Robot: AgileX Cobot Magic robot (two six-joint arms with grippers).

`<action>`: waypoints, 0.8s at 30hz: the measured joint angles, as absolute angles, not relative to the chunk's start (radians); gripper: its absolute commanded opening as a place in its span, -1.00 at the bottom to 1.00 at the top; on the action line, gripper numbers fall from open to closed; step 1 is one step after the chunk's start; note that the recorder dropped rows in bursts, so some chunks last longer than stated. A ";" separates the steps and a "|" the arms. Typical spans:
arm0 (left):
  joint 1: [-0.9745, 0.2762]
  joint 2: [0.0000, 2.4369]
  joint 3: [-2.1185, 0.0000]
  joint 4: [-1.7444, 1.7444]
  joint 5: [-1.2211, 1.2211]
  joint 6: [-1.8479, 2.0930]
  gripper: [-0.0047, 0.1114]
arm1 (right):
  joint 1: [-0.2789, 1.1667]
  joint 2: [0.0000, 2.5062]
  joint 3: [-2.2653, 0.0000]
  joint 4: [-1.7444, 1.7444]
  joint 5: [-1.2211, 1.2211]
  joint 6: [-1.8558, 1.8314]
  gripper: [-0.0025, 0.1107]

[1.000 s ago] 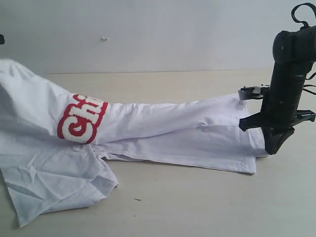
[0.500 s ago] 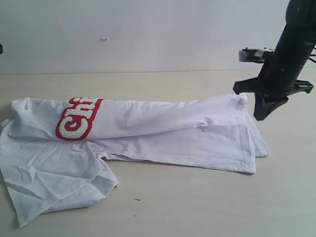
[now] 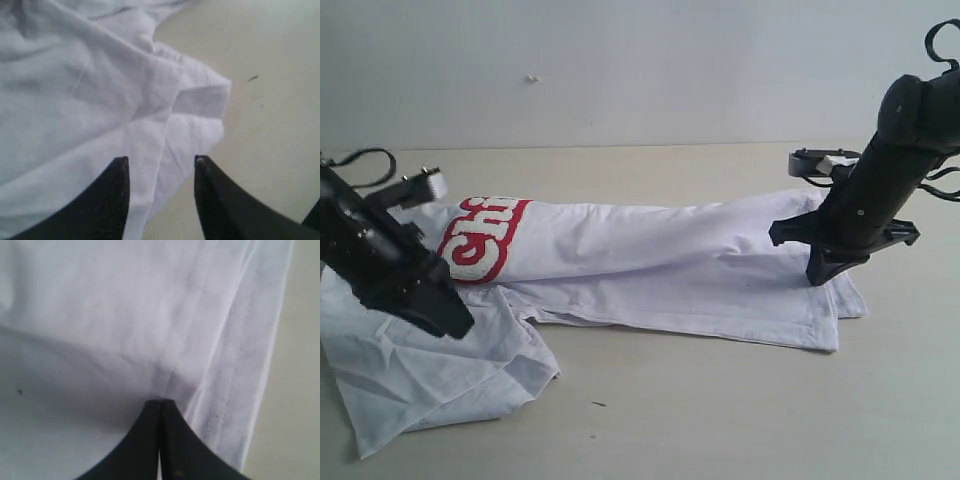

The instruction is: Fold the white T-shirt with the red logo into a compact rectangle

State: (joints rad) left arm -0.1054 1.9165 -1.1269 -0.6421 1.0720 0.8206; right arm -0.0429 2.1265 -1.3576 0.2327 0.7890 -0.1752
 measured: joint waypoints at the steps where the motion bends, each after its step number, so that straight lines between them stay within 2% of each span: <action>1: -0.136 1.917 -1.105 -0.578 1.045 0.778 -0.20 | -0.043 2.145 -1.363 0.233 0.789 -0.172 -0.96; 9: -0.185 1.930 -1.059 -0.293 1.050 0.541 -0.20 | -0.043 2.165 -1.374 0.228 0.817 -0.170 -0.96; 24: -0.245 1.920 -1.032 -0.356 0.756 0.640 -0.20 | -0.043 2.155 -1.374 0.228 0.821 -0.169 -0.96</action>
State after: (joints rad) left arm -0.2454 1.9197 -1.0321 -0.3560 0.7557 0.6396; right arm -0.0429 2.1546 -1.3739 0.2280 0.8206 -0.1687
